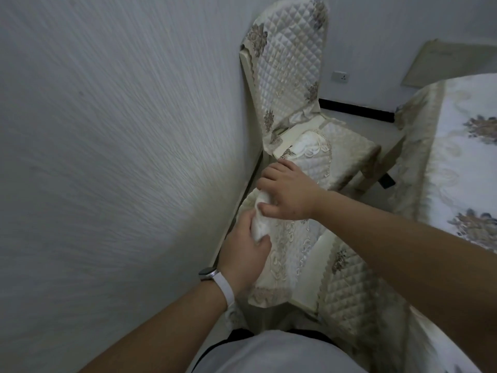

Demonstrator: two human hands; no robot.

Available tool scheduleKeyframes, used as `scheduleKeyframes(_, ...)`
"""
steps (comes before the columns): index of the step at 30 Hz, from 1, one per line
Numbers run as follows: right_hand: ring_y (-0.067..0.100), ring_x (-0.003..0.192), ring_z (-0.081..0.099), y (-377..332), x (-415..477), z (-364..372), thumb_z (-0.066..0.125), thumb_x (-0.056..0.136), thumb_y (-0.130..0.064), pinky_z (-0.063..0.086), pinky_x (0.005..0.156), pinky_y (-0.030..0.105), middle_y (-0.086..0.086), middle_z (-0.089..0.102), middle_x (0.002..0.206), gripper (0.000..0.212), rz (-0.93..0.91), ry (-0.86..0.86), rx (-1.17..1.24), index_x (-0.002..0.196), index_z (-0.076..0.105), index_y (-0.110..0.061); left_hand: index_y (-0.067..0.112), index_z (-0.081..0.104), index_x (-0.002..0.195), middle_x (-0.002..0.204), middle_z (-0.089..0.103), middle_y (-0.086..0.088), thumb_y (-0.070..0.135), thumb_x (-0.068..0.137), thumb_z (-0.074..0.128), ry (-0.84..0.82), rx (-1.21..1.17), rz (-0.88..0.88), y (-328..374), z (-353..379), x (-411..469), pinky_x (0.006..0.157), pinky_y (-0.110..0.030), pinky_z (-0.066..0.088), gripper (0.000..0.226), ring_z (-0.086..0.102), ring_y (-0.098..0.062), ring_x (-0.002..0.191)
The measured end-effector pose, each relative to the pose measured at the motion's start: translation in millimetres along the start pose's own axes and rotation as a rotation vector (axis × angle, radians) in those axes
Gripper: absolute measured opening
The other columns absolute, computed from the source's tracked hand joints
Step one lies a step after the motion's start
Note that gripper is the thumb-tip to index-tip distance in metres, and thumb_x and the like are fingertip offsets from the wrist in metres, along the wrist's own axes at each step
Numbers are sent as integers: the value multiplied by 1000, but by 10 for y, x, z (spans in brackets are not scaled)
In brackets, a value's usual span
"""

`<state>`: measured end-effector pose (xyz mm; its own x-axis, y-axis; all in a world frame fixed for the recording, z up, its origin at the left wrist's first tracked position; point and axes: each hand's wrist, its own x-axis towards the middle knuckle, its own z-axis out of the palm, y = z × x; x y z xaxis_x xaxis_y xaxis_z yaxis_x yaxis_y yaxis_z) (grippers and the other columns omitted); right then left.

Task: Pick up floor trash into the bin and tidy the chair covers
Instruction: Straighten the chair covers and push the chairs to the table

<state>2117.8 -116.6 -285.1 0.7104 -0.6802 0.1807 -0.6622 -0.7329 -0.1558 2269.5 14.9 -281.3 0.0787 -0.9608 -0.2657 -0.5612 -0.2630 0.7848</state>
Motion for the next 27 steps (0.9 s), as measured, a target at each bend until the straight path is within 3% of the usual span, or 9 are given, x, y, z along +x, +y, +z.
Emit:
scheduleKeyframes(3,22,104,52,146,-153,-87,41,82,-58,29,107,40,1,58,99,50,39,-48,-23,97,65,-17,41,40,138,108,64,11,35,88,61,-51,-32,16,72,128,24,77,-33,54,55,63,-11,93)
scheduleKeyframes(7,23,109,53,242,-382,-160,47,82,-54,30,108,43,2,60,104,47,63,-22,-16,102,66,-16,38,43,134,101,65,10,33,86,64,-92,-41,62,154,296,29,74,-43,57,52,65,-10,84)
scheduleKeyframes(15,24,134,42,251,-810,-206,46,87,-51,26,114,51,1,59,125,49,149,0,56,119,64,-18,58,41,103,90,64,18,34,85,69,-212,-41,148,206,452,18,69,-42,58,42,65,-3,76)
scheduleKeyframes(19,26,142,33,168,-874,-224,41,88,-52,27,114,50,3,51,142,54,245,-20,81,128,59,-20,47,49,106,93,67,16,32,86,70,-278,-90,199,159,365,119,72,-36,57,32,66,-3,80)
scheduleKeyframes(23,28,145,27,42,-900,-185,40,90,-51,30,114,49,6,42,151,57,376,-17,122,135,52,-20,42,60,105,95,68,17,22,93,65,-258,-83,302,128,204,358,73,-18,50,24,65,-2,85)
scheduleKeyframes(27,29,143,32,-110,-948,-140,44,89,-52,33,113,48,10,38,153,62,557,30,139,141,48,-17,17,60,125,118,61,3,27,93,59,-318,151,666,139,101,885,87,-20,48,33,58,-7,105)
